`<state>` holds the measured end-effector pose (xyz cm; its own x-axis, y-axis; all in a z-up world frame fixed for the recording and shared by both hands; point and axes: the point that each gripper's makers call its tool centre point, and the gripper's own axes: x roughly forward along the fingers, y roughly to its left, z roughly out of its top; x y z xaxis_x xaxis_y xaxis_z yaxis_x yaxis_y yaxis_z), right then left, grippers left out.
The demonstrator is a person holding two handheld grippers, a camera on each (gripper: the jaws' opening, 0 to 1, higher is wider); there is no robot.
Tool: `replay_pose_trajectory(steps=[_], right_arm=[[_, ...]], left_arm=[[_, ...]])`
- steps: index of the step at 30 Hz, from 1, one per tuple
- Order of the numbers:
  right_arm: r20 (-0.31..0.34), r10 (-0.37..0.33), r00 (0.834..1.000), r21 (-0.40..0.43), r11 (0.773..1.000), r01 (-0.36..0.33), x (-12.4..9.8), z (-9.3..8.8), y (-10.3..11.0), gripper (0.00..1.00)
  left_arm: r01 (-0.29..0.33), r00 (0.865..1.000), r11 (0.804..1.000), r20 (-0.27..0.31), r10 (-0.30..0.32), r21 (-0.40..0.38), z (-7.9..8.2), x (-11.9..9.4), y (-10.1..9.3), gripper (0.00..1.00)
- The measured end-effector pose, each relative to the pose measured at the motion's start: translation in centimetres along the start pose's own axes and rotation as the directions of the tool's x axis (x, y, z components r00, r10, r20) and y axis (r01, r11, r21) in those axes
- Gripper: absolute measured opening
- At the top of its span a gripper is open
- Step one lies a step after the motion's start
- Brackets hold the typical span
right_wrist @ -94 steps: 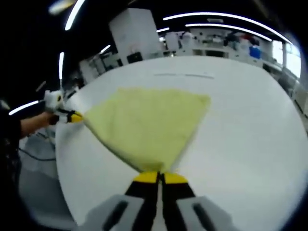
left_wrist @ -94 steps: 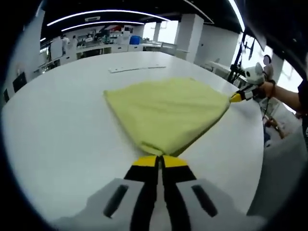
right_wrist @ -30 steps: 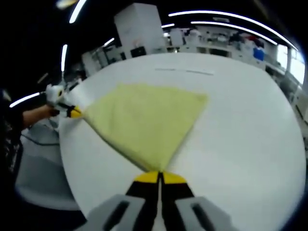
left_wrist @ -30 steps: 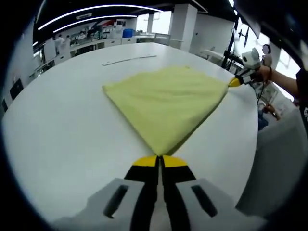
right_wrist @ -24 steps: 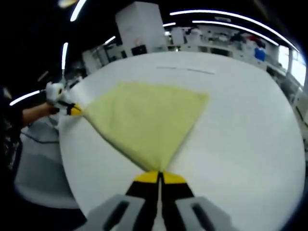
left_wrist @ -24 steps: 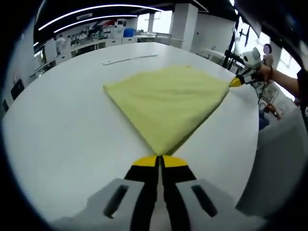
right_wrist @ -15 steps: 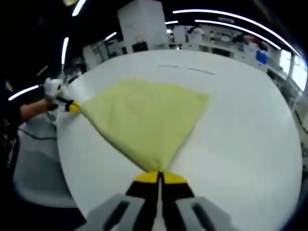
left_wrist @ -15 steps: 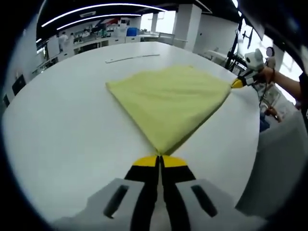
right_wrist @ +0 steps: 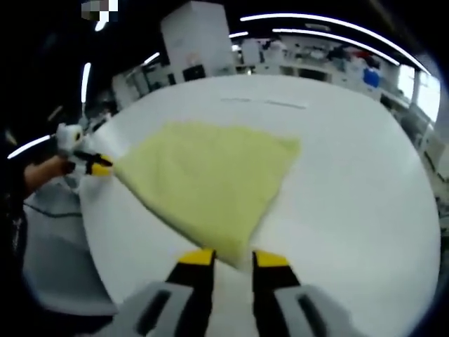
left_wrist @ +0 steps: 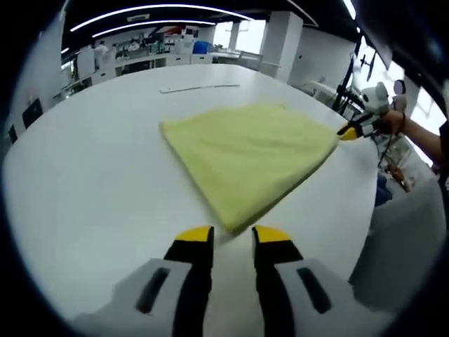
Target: Fold the garment on the visible template until the final outline fits inside the template.
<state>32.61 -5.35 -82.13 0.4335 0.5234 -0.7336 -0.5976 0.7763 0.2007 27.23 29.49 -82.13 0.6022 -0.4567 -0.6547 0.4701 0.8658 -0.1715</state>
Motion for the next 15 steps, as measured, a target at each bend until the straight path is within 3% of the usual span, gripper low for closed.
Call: replay_pose_trajectory(steps=[6, 11, 15], right_arm=[[0.038, 0.002, 0.999, 0.029, 1.0, -0.003, -0.9, 1.5, 0.6, 0.53], [0.052, -0.001, 0.999, -0.012, 1.0, 0.001, -2.9, 3.2, 2.2, 0.75], [0.06, 0.002, 0.998, -0.046, 0.999, 0.001, -4.2, 3.9, 3.3, 0.82]], left_arm=[[-0.01, 0.999, 0.999, 0.051, 0.012, -0.051, 1.9, -1.2, -0.5, 0.43], [-0.014, 0.996, 0.998, 0.091, 0.019, -0.058, 3.7, -2.9, -1.4, 0.59], [-0.022, 0.995, 0.999, 0.097, 0.026, -0.047, 4.2, -3.9, -1.8, 0.72]])
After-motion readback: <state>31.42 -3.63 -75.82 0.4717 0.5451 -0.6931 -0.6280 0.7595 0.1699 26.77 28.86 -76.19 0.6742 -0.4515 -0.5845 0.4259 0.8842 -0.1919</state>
